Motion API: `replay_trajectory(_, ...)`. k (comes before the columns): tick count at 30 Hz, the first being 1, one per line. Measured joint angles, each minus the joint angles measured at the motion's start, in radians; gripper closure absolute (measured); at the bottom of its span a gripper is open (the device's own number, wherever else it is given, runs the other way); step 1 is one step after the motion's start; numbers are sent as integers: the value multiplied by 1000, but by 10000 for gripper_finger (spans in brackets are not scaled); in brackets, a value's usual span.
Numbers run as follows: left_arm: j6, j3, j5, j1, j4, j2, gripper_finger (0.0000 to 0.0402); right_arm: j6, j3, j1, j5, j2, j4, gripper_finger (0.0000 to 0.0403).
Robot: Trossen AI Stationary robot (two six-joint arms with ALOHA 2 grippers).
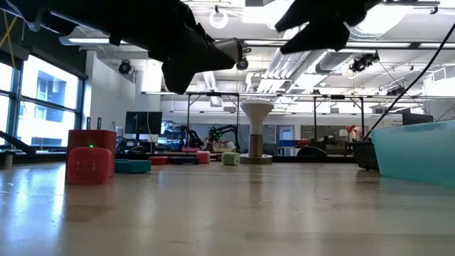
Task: Pick & Place Office items
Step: Put the white charger adapter into the green bin
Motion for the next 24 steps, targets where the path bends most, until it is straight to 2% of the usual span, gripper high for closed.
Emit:
replay_trajectory(5, 0, 0, 14, 0, 0, 0, 275, -28, 0, -20, 69, 15, 39, 49)
replay_trajectory(9, 30, 0, 81, 0, 1, 0, 275, 30, 1, -40, 8, 15, 58, 29)
replay_trajectory(15, 68, 0, 107, 0, 11, 0, 275, 82, 1, -53, -123, 15, 87, 28)
replay_trajectory(24, 58, 0, 200, 14, 77, 0, 275, 77, 1, -53, -129, 15, 107, 30)
